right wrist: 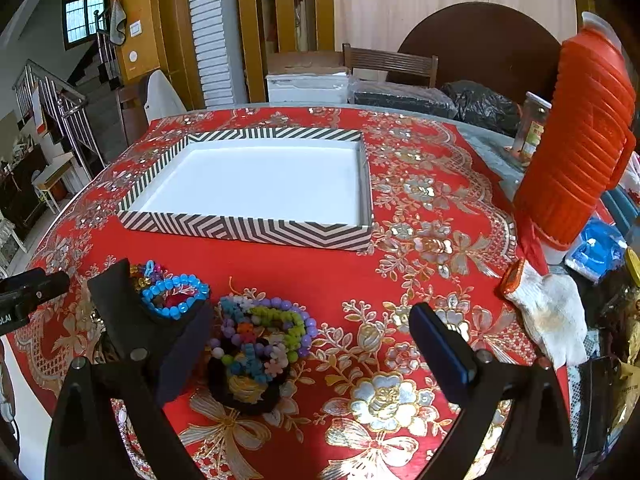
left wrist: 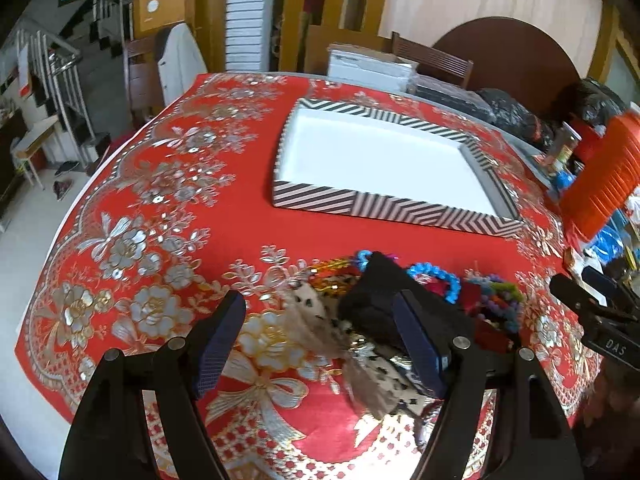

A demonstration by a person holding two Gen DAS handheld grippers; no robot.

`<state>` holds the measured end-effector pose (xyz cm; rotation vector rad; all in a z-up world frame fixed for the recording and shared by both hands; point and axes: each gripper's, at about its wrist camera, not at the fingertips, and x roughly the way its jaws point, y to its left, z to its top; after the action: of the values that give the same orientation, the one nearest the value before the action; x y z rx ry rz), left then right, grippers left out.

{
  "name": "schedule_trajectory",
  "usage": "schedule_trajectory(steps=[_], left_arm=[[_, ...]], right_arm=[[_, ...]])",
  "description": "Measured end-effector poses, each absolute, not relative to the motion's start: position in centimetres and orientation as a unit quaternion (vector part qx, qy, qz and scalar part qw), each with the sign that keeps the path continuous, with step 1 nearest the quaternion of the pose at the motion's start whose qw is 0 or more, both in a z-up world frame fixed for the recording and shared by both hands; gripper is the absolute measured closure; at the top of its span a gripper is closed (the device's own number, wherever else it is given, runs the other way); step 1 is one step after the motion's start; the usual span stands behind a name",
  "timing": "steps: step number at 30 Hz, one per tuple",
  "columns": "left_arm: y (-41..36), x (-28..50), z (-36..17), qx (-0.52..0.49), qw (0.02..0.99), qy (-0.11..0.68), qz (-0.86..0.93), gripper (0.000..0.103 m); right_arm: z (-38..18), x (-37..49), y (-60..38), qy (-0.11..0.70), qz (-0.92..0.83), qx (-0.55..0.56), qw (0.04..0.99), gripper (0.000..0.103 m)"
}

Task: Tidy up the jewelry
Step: 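Grasp the black fabric scrunchie with the left gripper while the right grasps a multicolour bead bracelet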

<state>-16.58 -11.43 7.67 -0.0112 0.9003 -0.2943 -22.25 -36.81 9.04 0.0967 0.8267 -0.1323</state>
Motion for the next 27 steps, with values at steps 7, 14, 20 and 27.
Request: schedule_trajectory(steps=[7, 14, 20, 27], left_arm=[[-12.5, -15.9, 7.0, -0.018, 0.877, 0.454, -0.159, 0.036], [-13.9, -15.5, 6.2, -0.012, 0.869, 0.465, -0.166, 0.036], [-14.7, -14.9, 5.7, -0.012, 0.866, 0.471, -0.165, 0.037], [-15.6, -13.7, 4.6, -0.017, 0.854, 0.490, -0.173, 0.066]], right_arm=[[8.4, -22.2, -38.3, 0.416, -0.076, 0.061, 0.904, 0.006], [8.1, -22.0, -38.4, 0.422, -0.073, 0.067, 0.901, 0.006], [7.7, -21.8, -38.7, 0.431, -0.063, 0.079, 0.897, 0.006], [6.6, -21.5, -39.1, 0.456, -0.051, 0.096, 0.883, 0.026]])
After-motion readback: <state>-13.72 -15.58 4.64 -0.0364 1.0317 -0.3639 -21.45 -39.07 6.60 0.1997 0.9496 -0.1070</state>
